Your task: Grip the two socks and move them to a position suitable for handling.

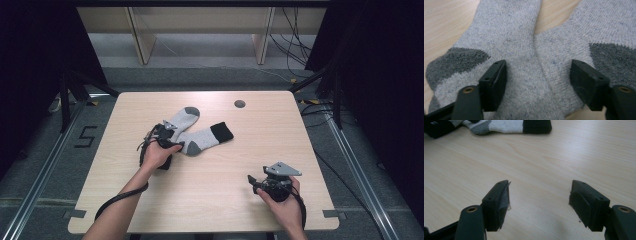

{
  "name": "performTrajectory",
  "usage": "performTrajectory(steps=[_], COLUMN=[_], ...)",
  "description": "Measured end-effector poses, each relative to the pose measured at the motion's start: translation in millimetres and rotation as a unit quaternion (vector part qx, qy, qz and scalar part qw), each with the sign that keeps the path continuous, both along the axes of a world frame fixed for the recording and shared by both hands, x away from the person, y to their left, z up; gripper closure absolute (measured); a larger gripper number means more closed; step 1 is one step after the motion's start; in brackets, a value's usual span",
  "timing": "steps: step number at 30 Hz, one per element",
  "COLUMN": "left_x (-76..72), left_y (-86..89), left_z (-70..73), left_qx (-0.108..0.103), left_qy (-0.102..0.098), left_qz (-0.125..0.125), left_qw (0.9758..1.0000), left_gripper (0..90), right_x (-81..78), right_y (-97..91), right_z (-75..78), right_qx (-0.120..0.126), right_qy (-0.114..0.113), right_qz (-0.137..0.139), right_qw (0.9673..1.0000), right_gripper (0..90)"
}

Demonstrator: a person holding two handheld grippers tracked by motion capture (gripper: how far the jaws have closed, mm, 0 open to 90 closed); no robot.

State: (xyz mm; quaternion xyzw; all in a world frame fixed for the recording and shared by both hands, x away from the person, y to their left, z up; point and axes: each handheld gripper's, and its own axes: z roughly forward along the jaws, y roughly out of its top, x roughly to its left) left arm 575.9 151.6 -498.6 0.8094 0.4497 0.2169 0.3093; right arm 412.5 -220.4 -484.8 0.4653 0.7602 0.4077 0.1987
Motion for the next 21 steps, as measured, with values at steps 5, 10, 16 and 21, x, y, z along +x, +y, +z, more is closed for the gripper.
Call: performTrajectory(steps=[5, 10, 16, 21], left_x=[-6.2, -10.6, -10.2, -16.0], left_y=[-3.7, -7.3, -4.7, -5.9], left_z=[1.0, 3.0, 12.0, 36.0], left_qx=[0.014, 0.046, 0.014, 0.002], left_qy=[-0.011, -0.019, -0.007, -0.015], left_qz=[0.008, 0.014, 0.011, -0.008], left_qw=[0.9998, 0.9986, 0.9998, 0.9999], left_gripper=[54.2, 67.3, 71.3, 72.5], right_x=[1.6, 3.2, 4.1, 3.7], right_y=[-0.8, -1.9, -3.0, -1.7], right_z=[-0.1, -0.7, -0.4, -0.6], right_qx=[-0.002, -0.009, -0.015, 0.0], right_qy=[-0.009, -0.018, -0.013, -0.002], right_qz=[-0.001, 0.009, 0.005, -0.001], right_qw=[1.0, 0.9998, 0.9998, 1.0], right_gripper=[32.9, 33.0, 33.1, 33.1])
